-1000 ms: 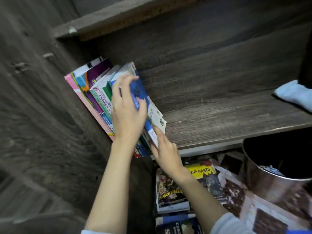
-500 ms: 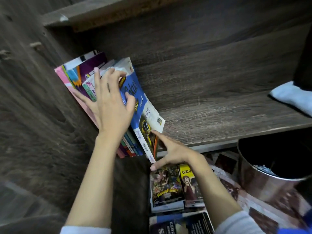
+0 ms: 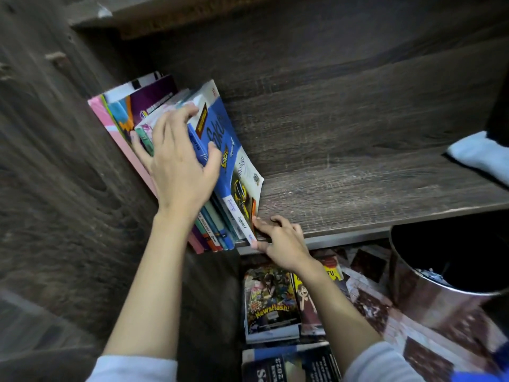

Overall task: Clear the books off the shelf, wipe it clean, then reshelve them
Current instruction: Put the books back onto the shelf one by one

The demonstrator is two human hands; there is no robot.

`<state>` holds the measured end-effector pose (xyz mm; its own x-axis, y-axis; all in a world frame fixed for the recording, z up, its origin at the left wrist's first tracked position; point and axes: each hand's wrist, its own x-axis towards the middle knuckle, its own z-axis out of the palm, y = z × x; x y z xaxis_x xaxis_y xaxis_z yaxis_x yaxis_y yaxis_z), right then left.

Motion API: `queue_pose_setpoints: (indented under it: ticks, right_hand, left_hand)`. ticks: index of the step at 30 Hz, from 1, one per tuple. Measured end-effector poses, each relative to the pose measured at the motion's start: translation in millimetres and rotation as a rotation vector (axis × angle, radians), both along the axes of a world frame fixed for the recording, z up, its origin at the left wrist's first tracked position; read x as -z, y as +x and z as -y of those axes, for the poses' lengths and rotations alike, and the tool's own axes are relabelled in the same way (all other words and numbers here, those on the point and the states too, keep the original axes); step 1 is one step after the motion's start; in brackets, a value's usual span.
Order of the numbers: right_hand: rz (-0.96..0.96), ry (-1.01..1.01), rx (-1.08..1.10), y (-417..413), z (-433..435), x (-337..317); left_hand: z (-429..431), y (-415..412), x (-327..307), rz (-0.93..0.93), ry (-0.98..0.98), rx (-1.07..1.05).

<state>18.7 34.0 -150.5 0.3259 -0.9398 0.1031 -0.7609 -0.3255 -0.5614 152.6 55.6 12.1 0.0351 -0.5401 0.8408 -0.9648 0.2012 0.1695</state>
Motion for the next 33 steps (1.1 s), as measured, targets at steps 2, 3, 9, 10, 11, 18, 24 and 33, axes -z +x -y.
queue_pose_setpoints:
  ticks: [2, 3, 9, 10, 11, 18, 24, 33]
  right_hand:
    - [-0.058, -0.018, -0.020, 1.5, 0.6, 1.7]
    - [-0.083, -0.033, -0.016, 2.7, 0.5, 2.9]
    - [-0.121, -0.088, 0.061, 11.2, 2.4, 7.9]
    - [-0.113, -0.082, 0.077, 13.3, 2.9, 7.7]
    - [-0.101, -0.075, 0.090, 14.4, 3.8, 7.3]
    - [-0.086, -0.089, 0.170, 22.8, 5.2, 7.8]
    - [-0.082, -0.105, 0.192, 24.2, 7.4, 9.6]
    - [-0.123, -0.118, 0.088, 16.2, 1.5, 16.3]
  left_hand:
    - [-0.7, 1.5, -0.5, 0.018, 0.005, 0.003]
    - [-1.6, 2.5, -1.7, 0.032, 0.016, 0.002]
    - [-8.7, 13.7, -12.8, 0.231, 0.175, -0.015]
    - [-8.9, 16.1, -13.5, 0.252, 0.188, -0.021]
    - [-8.5, 17.4, -13.8, 0.262, 0.187, -0.028]
    - [-0.3, 9.9, -5.0, 0.237, 0.133, -0.119]
    - [4.7, 9.6, -0.5, 0.228, 0.107, -0.157]
    - [-5.5, -8.0, -1.0, 0.234, 0.237, -0.211]
